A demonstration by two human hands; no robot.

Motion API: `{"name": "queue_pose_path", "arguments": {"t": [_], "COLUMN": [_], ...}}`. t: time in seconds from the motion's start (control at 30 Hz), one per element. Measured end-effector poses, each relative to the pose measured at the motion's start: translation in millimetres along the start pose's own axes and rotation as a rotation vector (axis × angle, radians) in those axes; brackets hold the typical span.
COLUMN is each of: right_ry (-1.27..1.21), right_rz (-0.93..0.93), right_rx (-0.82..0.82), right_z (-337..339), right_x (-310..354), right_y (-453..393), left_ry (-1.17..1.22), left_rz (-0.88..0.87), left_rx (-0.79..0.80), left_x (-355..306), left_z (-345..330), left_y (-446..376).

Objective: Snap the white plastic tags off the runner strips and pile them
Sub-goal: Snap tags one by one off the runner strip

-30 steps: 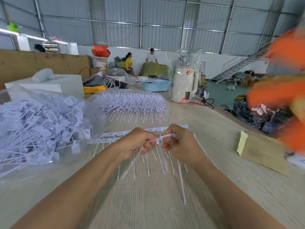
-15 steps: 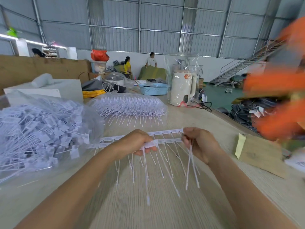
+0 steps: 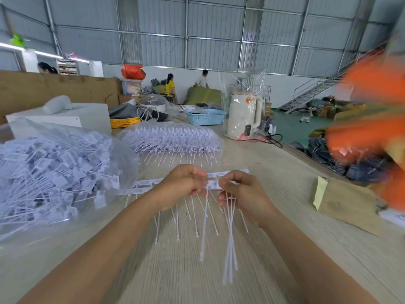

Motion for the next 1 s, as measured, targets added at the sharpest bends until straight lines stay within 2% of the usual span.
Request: {"name": "queue_pose_path", "arguments": {"t": [0.07,0.13,0.33,0.47,0.6,0.7,0.77,0.8,0.83,0.9,0.93,1.0], "right_ry": [-0.023,0.002,0.142,0.307,0.442,0.634,0.741,0.743,0.607,0.073,-0.208,-0.496], "right_rz": [0.034,0.075,0.117,0.181,0.287,0.492,0.597,0.571,0.458,0.158,0.038,-0.072], "right_rx": [-0.01,0.012,0.058,0.04,-0.054,-0.097,-0.183,-0.247,-0.306,-0.319,-0.238,-0.073], "right_z": [2.7,-0.1,-8.1,-9.5,-9.1,-14.7,-7.3,4.1,24.6,66.3,72.4,63.7], "right_x": [2.7,4.2,4.5,9.7,17.7,28.6,37.3,40.1,39.9,26.3,20.5,18.6], "right_y": [-0.8,0.4,2.6,7.3,10.8,17.1,17.8,14.9,8.9,-3.1,-4.6,-3.9], "left_ry": [0.158,0.211,0.153,0.181,0.296,0.353,0.347,0.339,0.331,0.297,0.27,0.231], "left_rz": [0.112,0.189,0.094,0.169,0.362,0.441,0.48,0.49,0.486,0.406,0.34,0.232], "left_rx": [-0.034,-0.007,-0.047,-0.061,0.082,0.155,0.215,0.241,0.247,0.162,0.089,-0.003], "left_x": [7.9,14.2,6.4,12.3,20.5,22.0,21.6,21.0,20.1,17.1,14.7,8.2], "left_z": [0.7,-4.0,-7.5,-8.9,-20.4,-23.5,-24.0,-23.9,-22.3,-11.2,-4.1,1.9], "left_y": [1.5,4.7,4.4,6.8,11.9,15.0,18.4,20.3,21.0,15.3,11.3,6.8]}}
Point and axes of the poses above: each hand's wrist, its own y-axis away from the middle knuckle, its own z-axis out of the back of the hand, x = y × z, the point moved 8 cm from there along -y, towards the middle knuckle, and after that the axes turned 7 degrees about -z, right-handed, at the moved point
